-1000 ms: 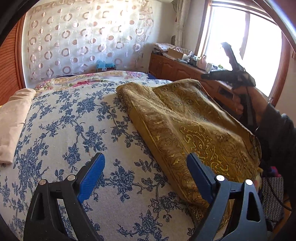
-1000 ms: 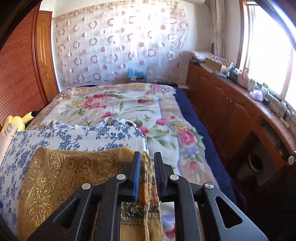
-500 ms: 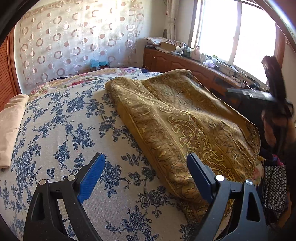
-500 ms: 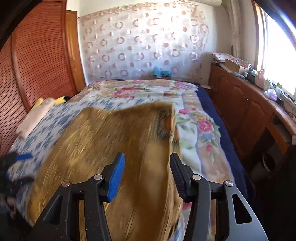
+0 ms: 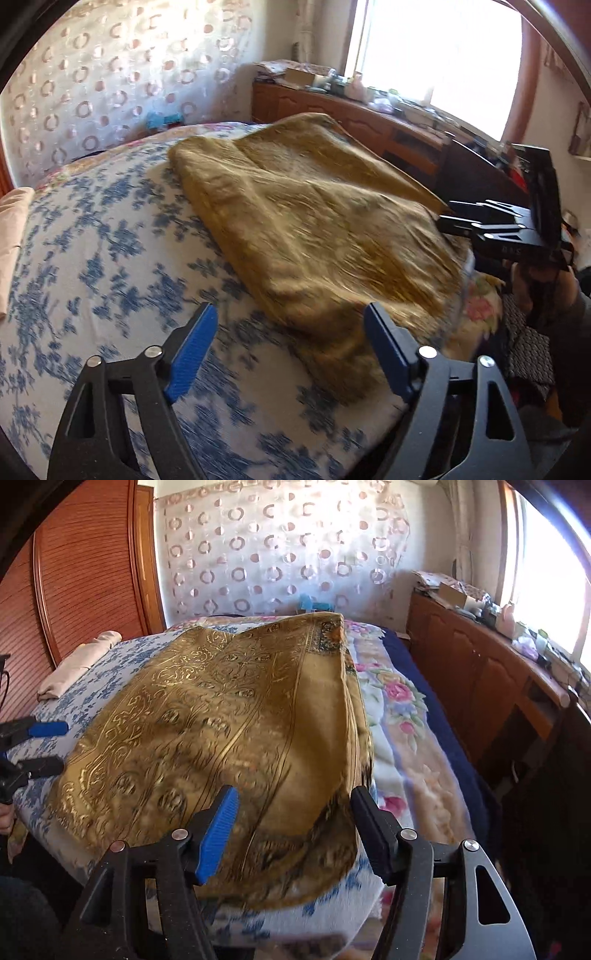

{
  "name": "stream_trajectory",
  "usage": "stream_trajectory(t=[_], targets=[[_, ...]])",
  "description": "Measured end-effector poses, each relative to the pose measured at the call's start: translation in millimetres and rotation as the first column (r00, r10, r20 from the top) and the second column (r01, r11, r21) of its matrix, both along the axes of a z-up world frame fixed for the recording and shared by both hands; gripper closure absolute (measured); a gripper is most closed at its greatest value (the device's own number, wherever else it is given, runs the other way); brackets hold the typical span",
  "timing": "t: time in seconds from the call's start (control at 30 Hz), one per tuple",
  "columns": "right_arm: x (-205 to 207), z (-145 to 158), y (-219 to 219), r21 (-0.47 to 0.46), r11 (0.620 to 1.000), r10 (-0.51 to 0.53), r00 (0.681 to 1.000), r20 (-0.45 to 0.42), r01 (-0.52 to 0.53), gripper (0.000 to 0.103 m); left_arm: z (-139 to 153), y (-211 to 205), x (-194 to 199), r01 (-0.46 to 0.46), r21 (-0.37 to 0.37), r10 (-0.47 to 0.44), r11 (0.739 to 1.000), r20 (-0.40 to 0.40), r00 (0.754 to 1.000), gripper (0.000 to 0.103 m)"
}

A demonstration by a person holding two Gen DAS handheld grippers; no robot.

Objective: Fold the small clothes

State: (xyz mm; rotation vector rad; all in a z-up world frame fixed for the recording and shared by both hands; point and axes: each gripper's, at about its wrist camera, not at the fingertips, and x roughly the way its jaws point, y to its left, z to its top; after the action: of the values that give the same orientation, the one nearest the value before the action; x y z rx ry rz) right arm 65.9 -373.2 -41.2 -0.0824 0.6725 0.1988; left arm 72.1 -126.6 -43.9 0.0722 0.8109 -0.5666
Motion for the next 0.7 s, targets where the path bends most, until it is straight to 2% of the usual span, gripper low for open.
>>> stream_trajectory(t=[0.2, 0.3, 0.47, 0.57, 0.7], targets=[[-15, 0, 0, 0.065, 0.998, 0.009, 1.000, 0.004, -0.009, 0.038, -10, -9, -13, 0.053, -0.010, -0.054, 0.999, -0.059, 0.997, 0.043], [-22, -2, 7, 0.058, 0.998, 0.026, 1.000, 0.009, -0.027, 0.038, -15, -10, -16, 0.061, -0.013, -0.062, 0.998, -0.088, 0.994, 0.053], [-27, -1, 13, 0.063, 0.997, 0.051, 0.998, 0.023, -0.052, 0.037, -16, -12, -19, 0.078, -0.025, -0.080, 0.997, -0.091, 0.993, 0.063], [-28, 2, 23, 0.052, 0.995, 0.089, 0.996, 0.018, -0.090, 0.038, -13, -12, -19, 0.090, -0.052, -0.095, 0.995, -0.098, 0.991, 0.088], [-32, 13, 35, 0.028, 0.992, 0.124, 0.991, 0.053, -0.125, 0.037, 3, -8, -15, 0.100, -0.120, -0.110, 0.988, -0.075, 0.991, 0.095]])
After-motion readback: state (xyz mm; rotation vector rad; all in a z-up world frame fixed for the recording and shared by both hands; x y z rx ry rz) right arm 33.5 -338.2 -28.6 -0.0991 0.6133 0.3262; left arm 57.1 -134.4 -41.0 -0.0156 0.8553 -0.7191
